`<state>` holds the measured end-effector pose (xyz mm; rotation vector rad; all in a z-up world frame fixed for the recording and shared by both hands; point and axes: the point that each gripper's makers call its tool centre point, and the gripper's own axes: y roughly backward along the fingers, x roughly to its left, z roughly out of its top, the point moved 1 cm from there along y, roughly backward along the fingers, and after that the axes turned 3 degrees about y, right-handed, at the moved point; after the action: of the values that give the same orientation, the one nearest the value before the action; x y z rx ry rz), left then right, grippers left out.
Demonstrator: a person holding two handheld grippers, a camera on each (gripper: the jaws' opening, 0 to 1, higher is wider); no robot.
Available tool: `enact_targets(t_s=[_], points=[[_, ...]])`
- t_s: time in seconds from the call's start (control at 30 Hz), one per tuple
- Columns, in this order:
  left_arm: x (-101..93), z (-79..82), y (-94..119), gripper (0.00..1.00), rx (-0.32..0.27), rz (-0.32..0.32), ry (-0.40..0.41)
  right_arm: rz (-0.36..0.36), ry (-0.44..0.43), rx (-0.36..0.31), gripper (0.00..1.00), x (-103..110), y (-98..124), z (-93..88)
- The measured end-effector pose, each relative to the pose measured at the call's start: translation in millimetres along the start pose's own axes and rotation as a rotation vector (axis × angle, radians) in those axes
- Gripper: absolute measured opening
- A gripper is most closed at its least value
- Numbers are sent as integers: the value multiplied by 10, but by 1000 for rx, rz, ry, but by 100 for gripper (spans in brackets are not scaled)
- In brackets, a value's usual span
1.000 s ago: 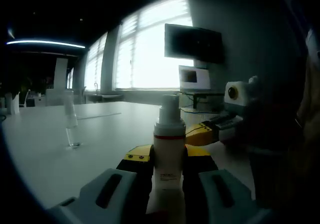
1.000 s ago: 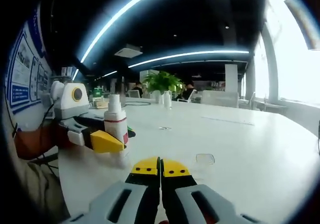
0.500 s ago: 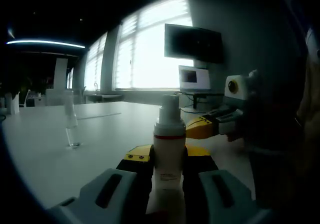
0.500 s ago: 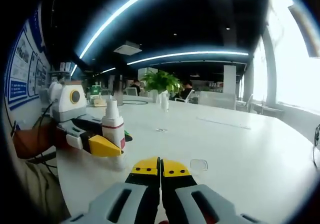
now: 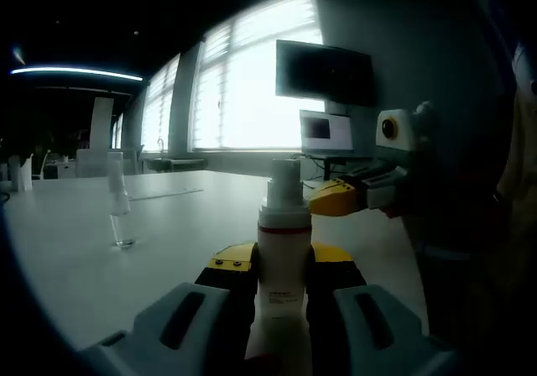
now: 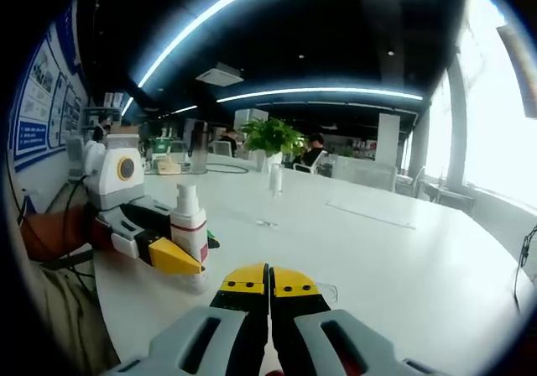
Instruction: Clamp pump bottle remove cover press pump head put on cover
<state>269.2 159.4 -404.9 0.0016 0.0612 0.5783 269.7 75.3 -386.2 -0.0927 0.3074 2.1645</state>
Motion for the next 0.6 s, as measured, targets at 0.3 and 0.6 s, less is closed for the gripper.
enact_targets(t_s=[0.3,0.6], points=[[-2,0,2,13,0,0,0,-16,-3,15,0,-60,31,48],[-3,2,1,13,0,2,-1,-4,9,17,0,-56,64,159]])
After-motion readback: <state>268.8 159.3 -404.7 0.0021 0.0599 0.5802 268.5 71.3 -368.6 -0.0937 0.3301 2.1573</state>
